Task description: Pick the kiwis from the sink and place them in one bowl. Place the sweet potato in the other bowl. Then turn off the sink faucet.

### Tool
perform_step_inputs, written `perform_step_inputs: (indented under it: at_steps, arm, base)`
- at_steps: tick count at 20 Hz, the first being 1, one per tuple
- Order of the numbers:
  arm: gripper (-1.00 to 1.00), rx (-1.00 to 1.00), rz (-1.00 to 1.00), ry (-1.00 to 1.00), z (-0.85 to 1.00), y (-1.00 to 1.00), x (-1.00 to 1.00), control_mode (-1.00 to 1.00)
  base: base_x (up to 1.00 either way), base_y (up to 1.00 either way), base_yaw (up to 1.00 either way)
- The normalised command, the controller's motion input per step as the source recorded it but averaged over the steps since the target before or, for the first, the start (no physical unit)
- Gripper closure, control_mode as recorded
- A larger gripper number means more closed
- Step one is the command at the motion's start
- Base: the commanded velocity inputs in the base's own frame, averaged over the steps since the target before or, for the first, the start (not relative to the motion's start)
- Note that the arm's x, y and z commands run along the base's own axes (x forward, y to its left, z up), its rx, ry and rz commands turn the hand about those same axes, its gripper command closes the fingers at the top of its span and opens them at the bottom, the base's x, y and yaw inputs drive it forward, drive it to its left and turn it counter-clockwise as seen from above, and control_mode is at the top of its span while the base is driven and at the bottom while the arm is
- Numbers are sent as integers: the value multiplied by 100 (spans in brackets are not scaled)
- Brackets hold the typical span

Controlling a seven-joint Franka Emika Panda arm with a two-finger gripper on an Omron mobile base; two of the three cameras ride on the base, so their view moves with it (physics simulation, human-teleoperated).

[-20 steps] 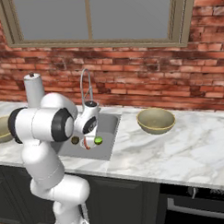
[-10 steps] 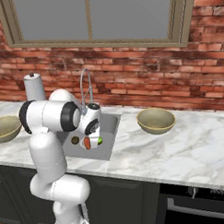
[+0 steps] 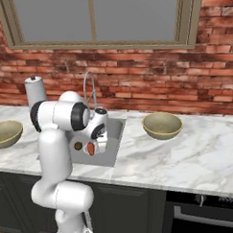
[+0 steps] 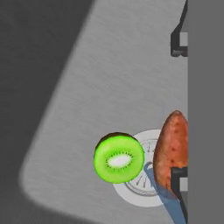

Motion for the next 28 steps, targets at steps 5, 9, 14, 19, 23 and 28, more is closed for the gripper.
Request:
perform_step_inputs:
  at_steps: [5,9,14,19,23,28]
  arm:
    - [-100,0,4,0,-31,-2,20,-100]
    - [-100,0,2,0,-28,-1,18,-100]
    - [-100,0,1,0,-17,-1,25,-100]
    - [-100,0,0,0,-16,0,26,-100]
    - [-100,0,0,-1,-17,0,25,-100]
    - [-100,0,0,0,-27,0,16,-100]
  base:
    - [0,0,0]
    - [0,0,0]
    - [0,0,0]
    - [0,0,0]
    - [0,0,0]
    - [0,0,0]
